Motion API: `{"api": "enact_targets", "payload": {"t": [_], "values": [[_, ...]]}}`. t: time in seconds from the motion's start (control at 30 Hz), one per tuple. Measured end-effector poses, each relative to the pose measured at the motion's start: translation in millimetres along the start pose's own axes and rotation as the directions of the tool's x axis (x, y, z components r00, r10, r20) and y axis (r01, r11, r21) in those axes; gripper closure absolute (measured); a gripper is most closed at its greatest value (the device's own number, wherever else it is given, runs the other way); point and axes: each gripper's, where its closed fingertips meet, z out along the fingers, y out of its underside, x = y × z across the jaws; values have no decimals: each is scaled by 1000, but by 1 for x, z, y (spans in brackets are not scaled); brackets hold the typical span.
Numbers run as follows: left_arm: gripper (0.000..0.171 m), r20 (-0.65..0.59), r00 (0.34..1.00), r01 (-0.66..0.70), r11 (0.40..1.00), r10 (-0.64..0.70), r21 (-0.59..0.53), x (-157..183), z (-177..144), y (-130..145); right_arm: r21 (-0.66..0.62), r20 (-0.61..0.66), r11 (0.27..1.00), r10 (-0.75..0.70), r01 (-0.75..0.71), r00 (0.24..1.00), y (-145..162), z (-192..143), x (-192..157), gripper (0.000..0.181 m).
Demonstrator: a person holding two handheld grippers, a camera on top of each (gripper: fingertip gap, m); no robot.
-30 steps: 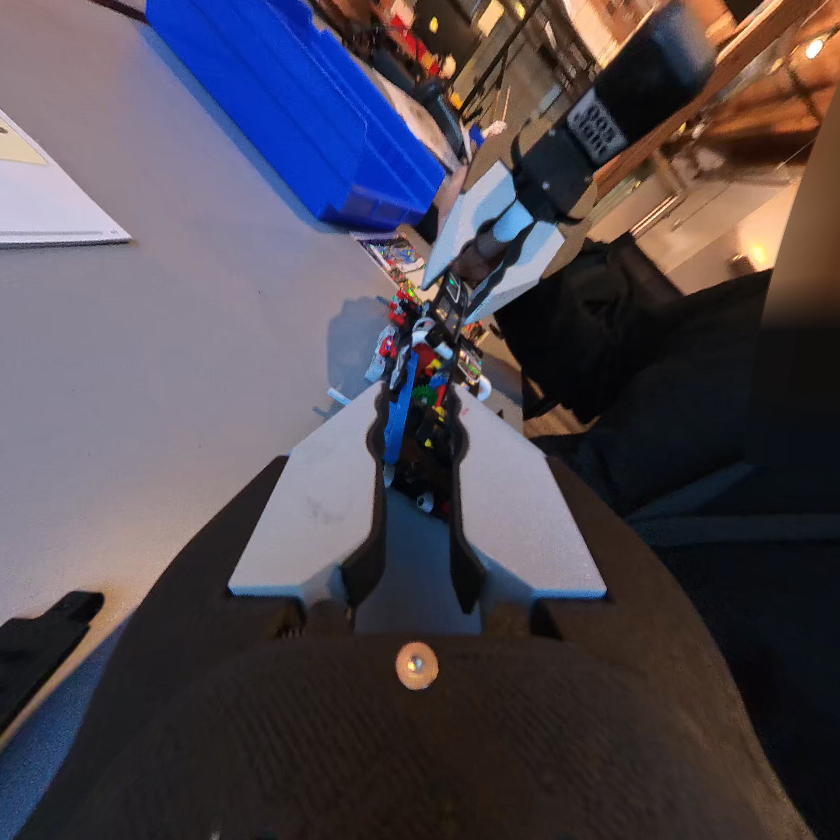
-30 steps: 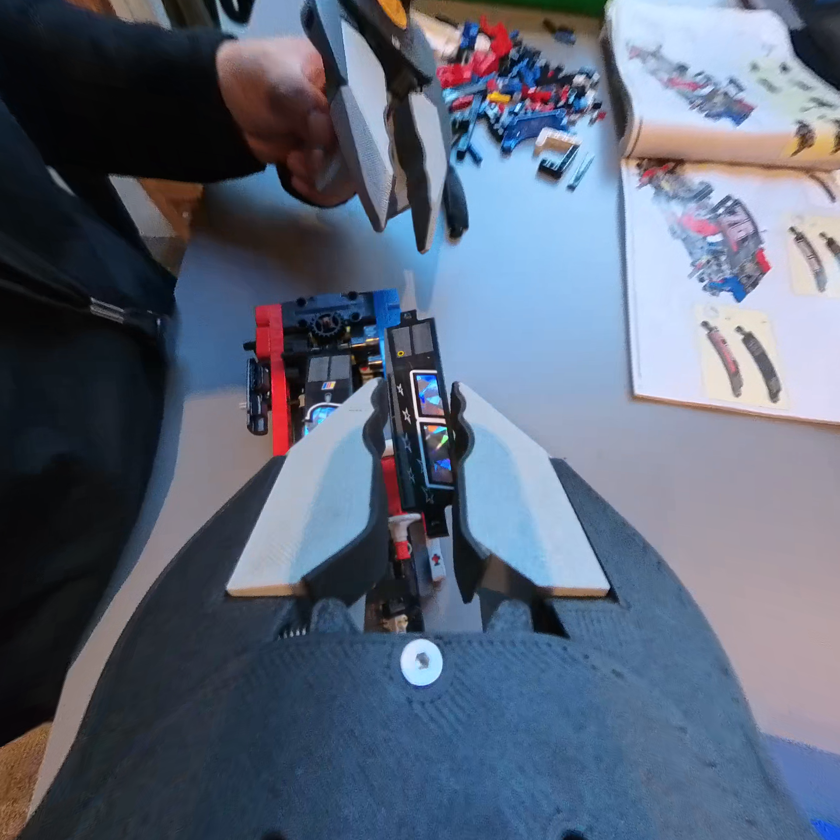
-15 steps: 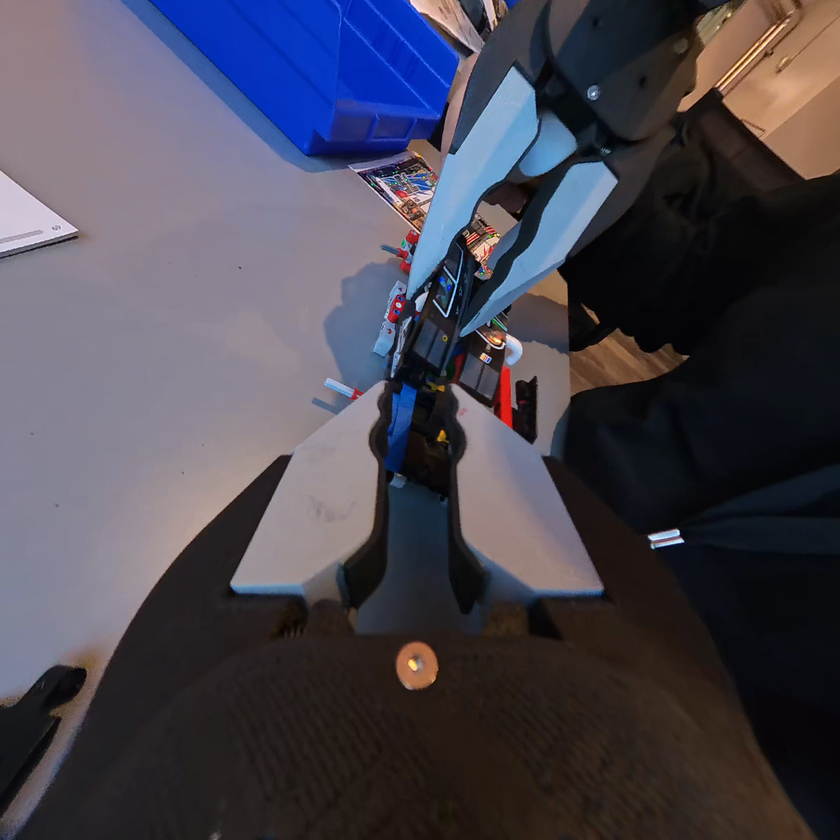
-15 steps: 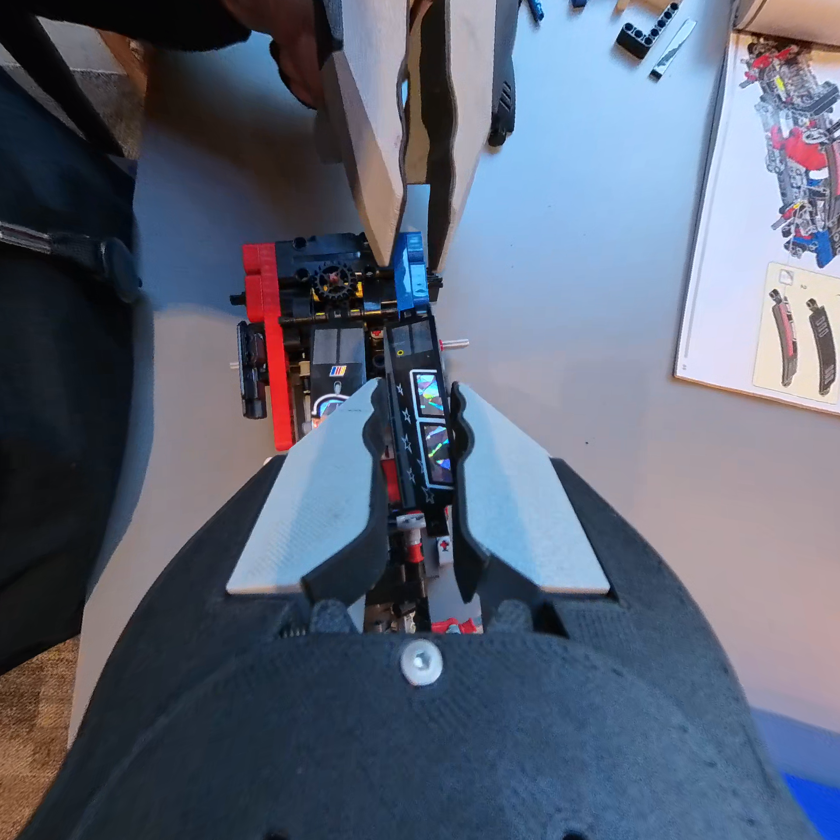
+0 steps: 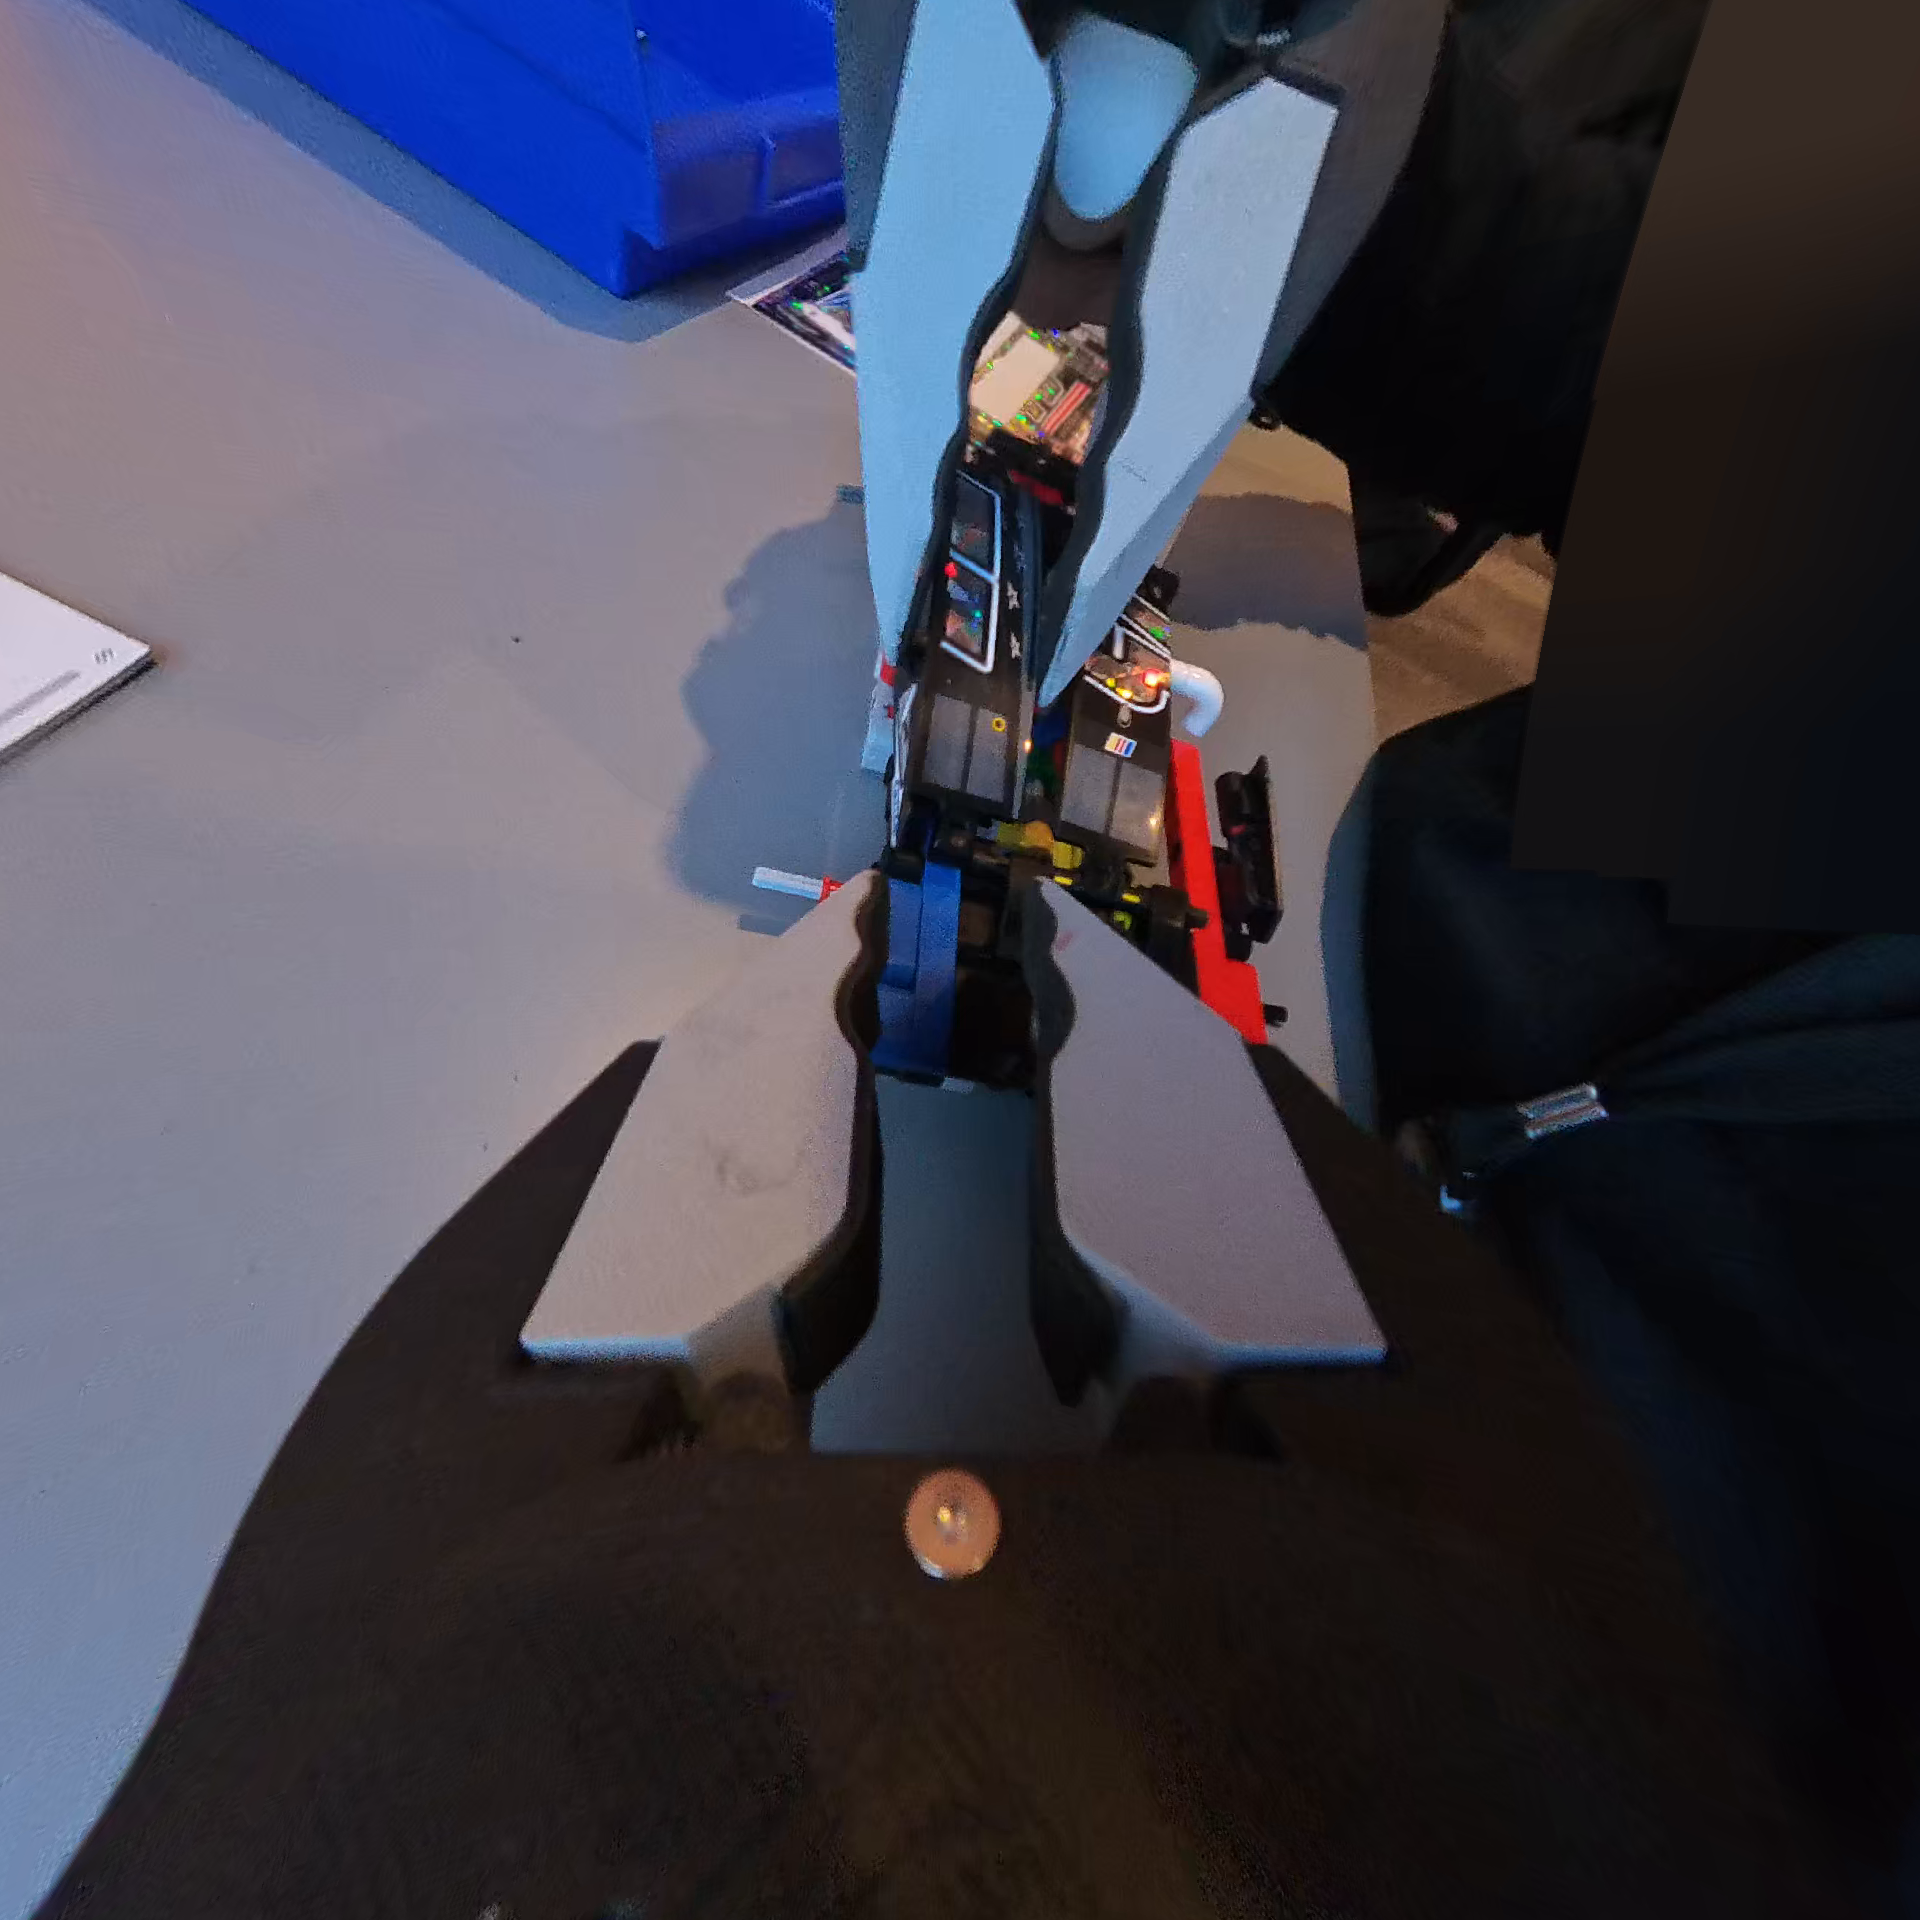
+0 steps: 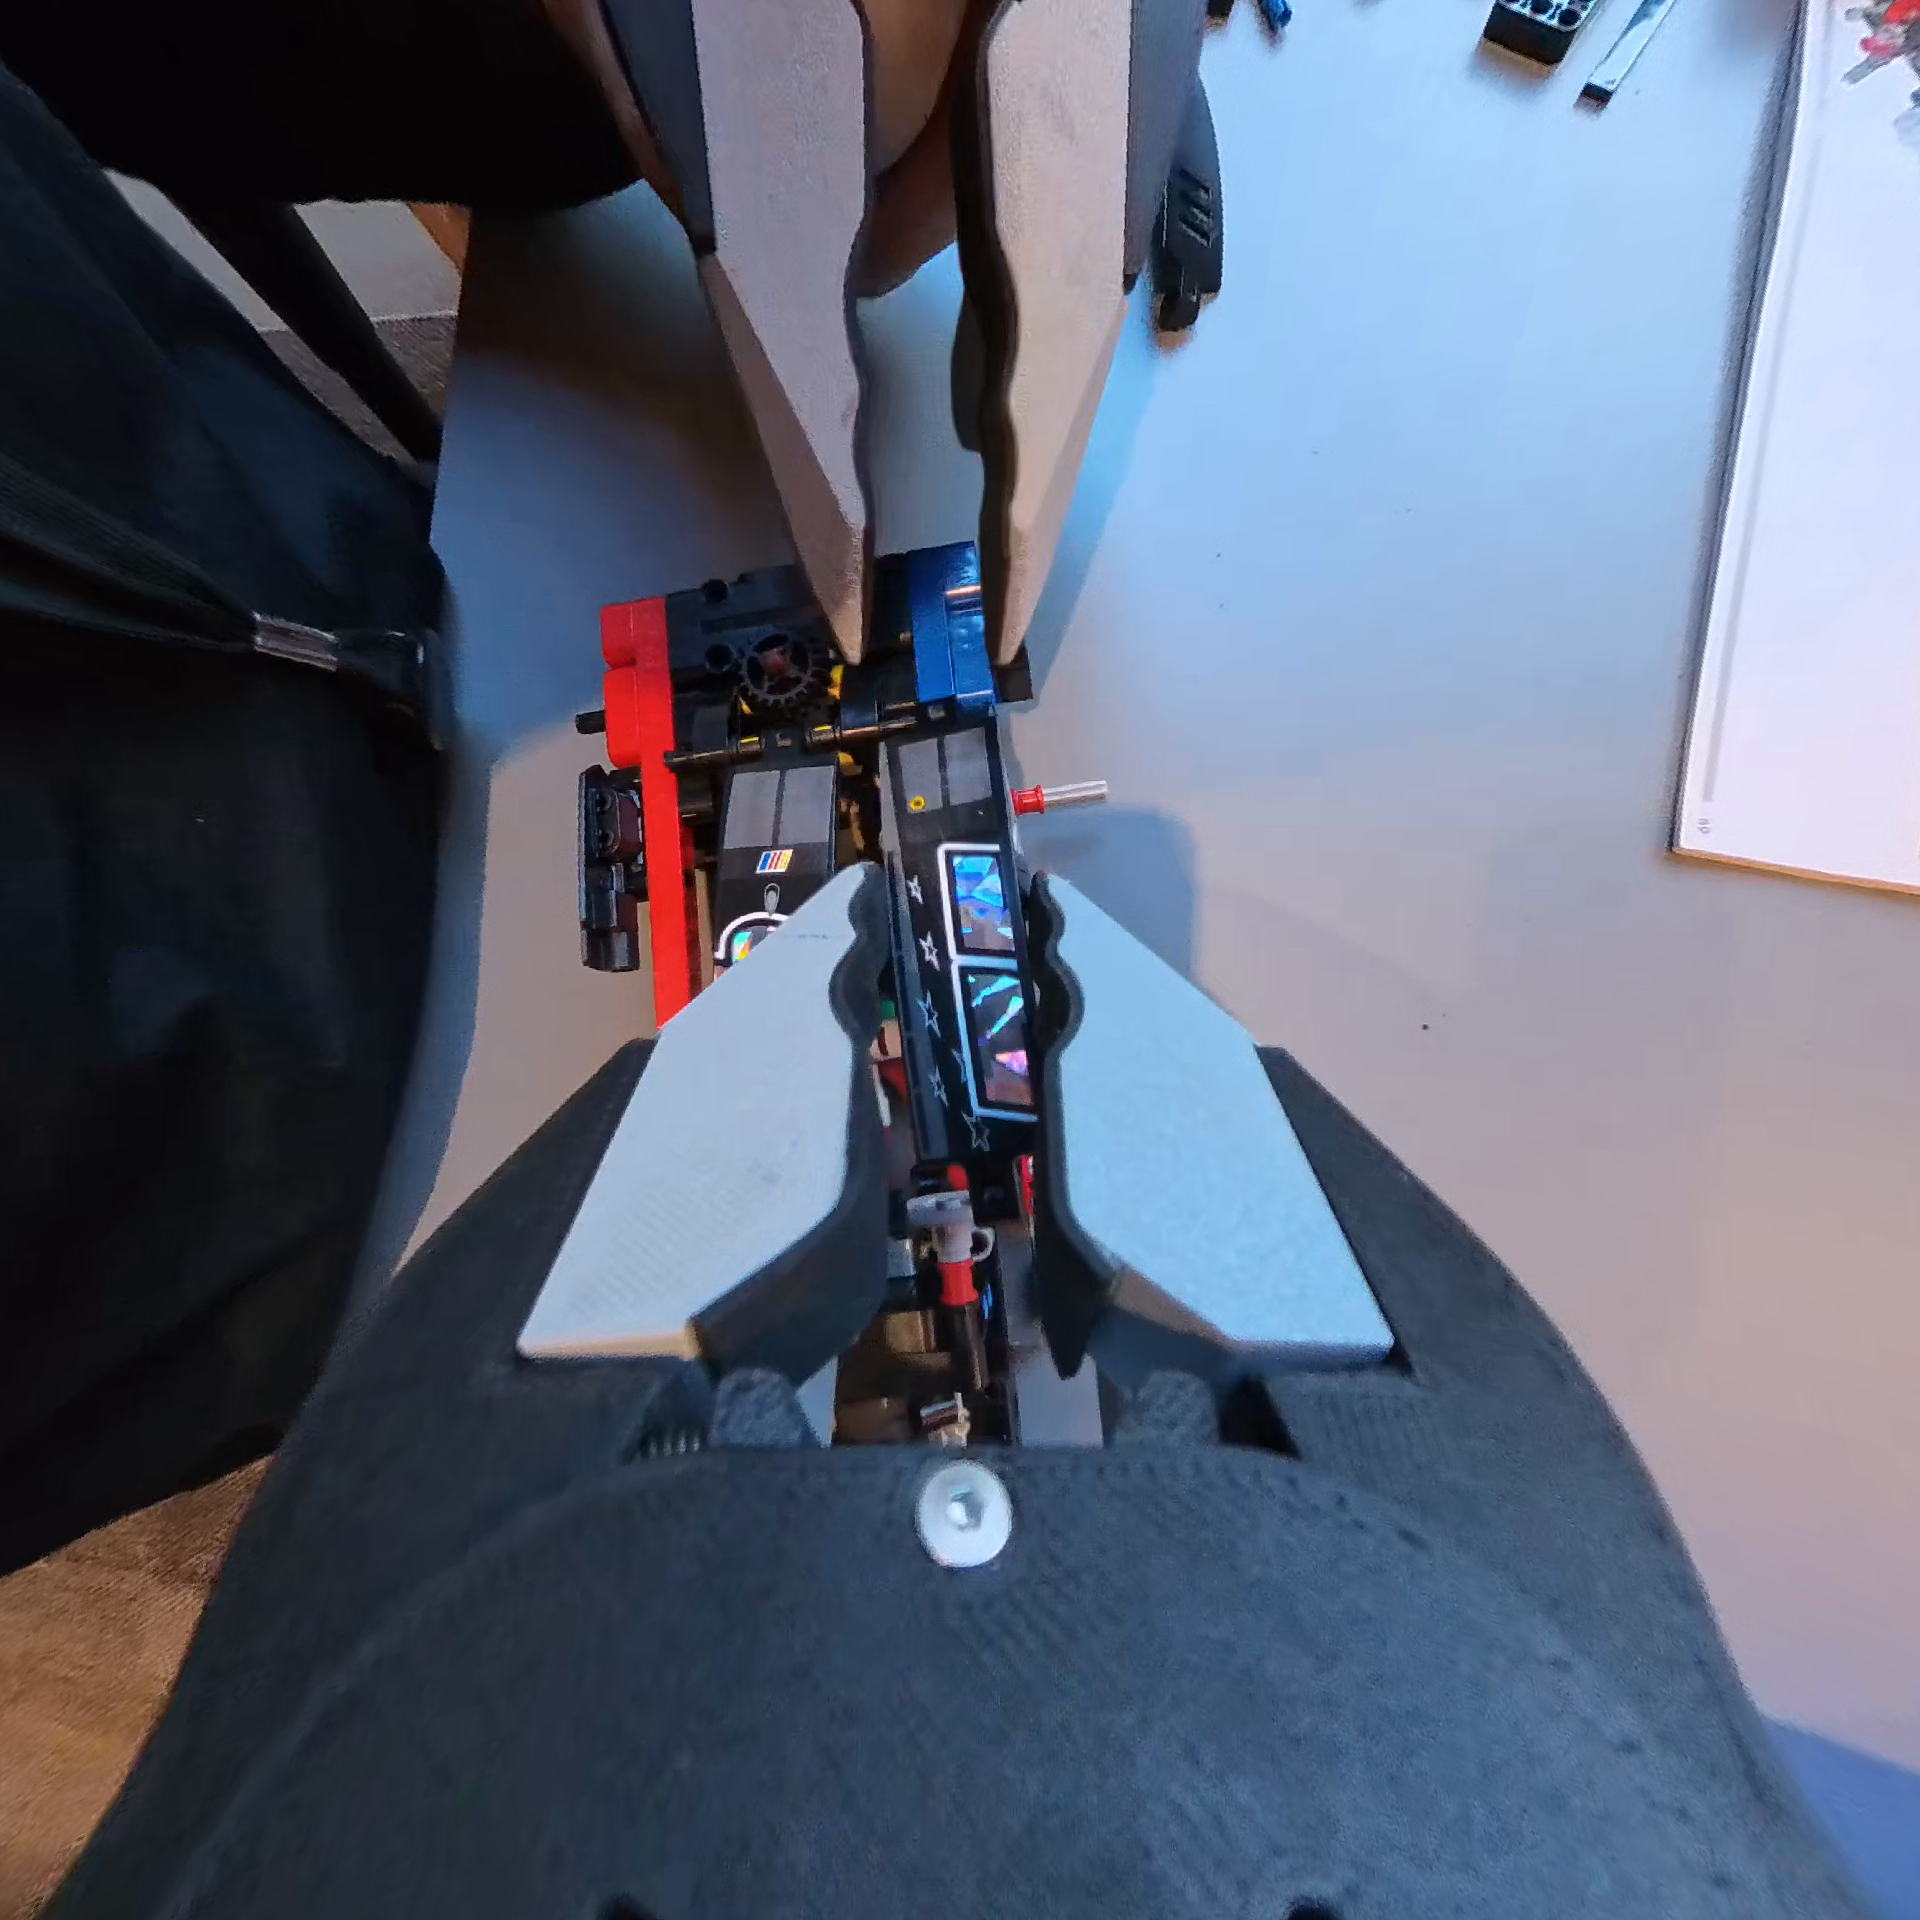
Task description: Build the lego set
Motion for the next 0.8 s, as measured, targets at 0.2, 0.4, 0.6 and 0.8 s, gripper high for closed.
{"api": "enact_targets", "payload": {"t": [0.2,0.4,0.6,0.8], "values": [[154,-73,991,-111,993,109,-26,11,5,0,-56,14,998,23,-22,1000,1,0,-1,158],[160,-96,988,-126,991,121,-46,3,1,-1,-105,93,993,66,-56,993,2,-1,-1,159],[161,-164,972,-184,978,166,-100,8,8,4,-174,124,981,111,-88,986,5,-2,-1,159],[160,-183,969,-182,981,167,-67,4,5,1,-233,89,971,79,-56,993,6,-3,-3,159]]}}
